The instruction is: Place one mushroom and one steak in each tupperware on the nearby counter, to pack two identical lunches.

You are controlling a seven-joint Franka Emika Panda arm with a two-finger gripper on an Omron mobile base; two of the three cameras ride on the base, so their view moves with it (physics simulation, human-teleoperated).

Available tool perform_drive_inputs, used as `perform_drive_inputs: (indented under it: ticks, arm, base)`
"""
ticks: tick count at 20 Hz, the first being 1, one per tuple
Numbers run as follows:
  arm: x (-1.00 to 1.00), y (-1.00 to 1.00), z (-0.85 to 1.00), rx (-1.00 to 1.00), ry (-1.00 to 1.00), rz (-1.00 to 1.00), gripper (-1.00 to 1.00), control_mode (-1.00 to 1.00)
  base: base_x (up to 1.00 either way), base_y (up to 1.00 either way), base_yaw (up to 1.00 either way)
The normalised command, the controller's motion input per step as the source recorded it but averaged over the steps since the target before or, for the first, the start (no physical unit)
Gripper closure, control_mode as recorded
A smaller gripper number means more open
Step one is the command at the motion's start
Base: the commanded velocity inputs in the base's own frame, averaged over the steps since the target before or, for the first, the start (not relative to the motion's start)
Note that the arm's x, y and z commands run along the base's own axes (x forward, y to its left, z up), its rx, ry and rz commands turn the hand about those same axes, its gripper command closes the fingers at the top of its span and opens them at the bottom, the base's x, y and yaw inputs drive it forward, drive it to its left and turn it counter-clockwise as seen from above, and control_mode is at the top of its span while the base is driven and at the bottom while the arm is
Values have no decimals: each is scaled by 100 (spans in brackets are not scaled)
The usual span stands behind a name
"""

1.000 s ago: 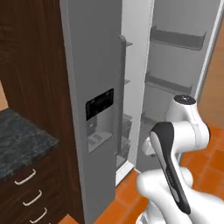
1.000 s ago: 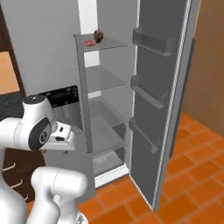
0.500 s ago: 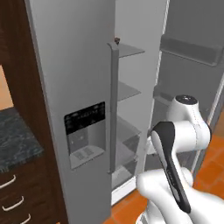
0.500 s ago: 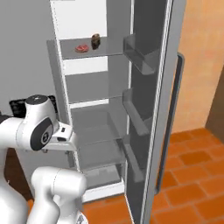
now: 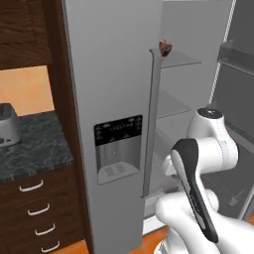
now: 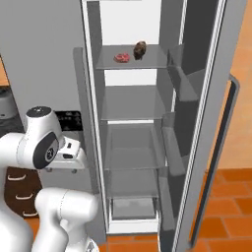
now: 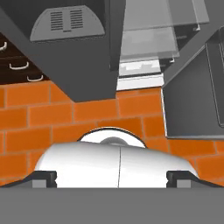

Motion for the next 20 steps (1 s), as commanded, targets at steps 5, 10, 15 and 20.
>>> perform_drive_inputs:
  ticks: [5, 10, 15, 20]
  arm:
    - [0, 0, 0, 0, 0, 0, -100, 100]
    - [0, 0, 0, 0, 0, 0, -100, 100]
    - [0, 0, 0, 0, 0, 0, -100, 100]
    - [0, 0, 0, 0, 0, 0, -100, 100]
  base:
    - [58, -24, -14]
    - [35, -43, -12]
    - [11, -56, 0]
    - [23, -14, 1]
